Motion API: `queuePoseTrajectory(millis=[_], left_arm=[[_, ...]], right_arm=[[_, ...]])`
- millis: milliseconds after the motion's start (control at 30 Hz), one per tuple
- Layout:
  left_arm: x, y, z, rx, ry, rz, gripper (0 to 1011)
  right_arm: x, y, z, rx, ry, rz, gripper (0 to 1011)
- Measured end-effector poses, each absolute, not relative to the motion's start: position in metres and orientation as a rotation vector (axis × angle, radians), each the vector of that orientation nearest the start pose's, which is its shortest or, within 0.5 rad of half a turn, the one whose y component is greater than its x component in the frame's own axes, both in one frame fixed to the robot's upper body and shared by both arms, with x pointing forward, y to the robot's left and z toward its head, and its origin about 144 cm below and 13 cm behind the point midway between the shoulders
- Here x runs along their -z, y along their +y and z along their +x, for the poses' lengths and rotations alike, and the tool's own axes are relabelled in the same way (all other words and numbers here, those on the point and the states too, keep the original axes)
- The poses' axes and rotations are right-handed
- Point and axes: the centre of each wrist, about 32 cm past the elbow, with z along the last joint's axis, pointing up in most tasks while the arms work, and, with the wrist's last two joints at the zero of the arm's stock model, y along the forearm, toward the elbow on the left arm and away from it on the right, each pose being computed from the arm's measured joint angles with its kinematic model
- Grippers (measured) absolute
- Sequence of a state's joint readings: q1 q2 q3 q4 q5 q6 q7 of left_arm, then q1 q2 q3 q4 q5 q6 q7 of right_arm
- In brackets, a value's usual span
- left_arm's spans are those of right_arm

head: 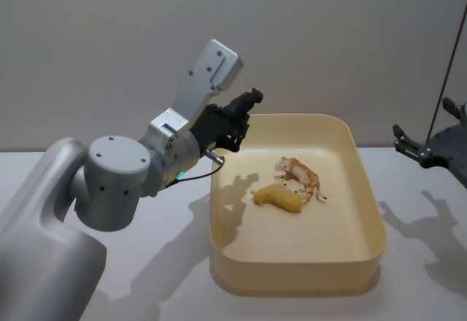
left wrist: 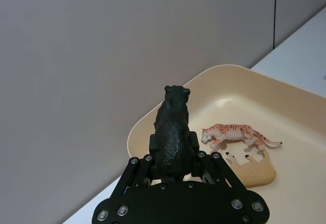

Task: Pick up the toy alternately with two hands and place it into the central storage box.

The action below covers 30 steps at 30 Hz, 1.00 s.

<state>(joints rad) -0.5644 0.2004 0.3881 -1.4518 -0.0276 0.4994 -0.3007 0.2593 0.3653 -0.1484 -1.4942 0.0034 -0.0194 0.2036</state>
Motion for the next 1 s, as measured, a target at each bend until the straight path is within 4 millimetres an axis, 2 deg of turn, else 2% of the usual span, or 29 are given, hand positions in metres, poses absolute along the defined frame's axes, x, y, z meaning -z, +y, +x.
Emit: queuePoseTrajectory(millis=[500,600,733,833,967,1000], left_arm=[[-1.293,0.176,0.577,-0.942,-0.139,0.494,280],[-1.290,0.176,0.576,-0.931,-0.138,0.511,341],[-1.288,0.177,0.576,-0.921,-0.137,0.527,499],[-1.287,0.177,0.576,-0.915,-0.136,0.537,560],[-1.286,0.178,0.575,-0.907,-0.135,0.547,718],[-1.285,0.178,0.575,-0.906,-0.134,0.548,731]], right_arm=[[-1.216,-0.298,0.525,1.258,-0.400,-0.199,1001],[-1.216,-0.298,0.525,1.258,-0.400,-0.199,1001],[-1.216,-0.298,0.525,1.258,-0.400,-0.199,1001],[-1.216,-0.298,0.525,1.258,-0.400,-0.199,1001],[-1.216,-0.298,0.525,1.258,-0.400,-0.199,1001],[-1.216,-0.298,0.525,1.258,-0.400,-0.199,1001]])
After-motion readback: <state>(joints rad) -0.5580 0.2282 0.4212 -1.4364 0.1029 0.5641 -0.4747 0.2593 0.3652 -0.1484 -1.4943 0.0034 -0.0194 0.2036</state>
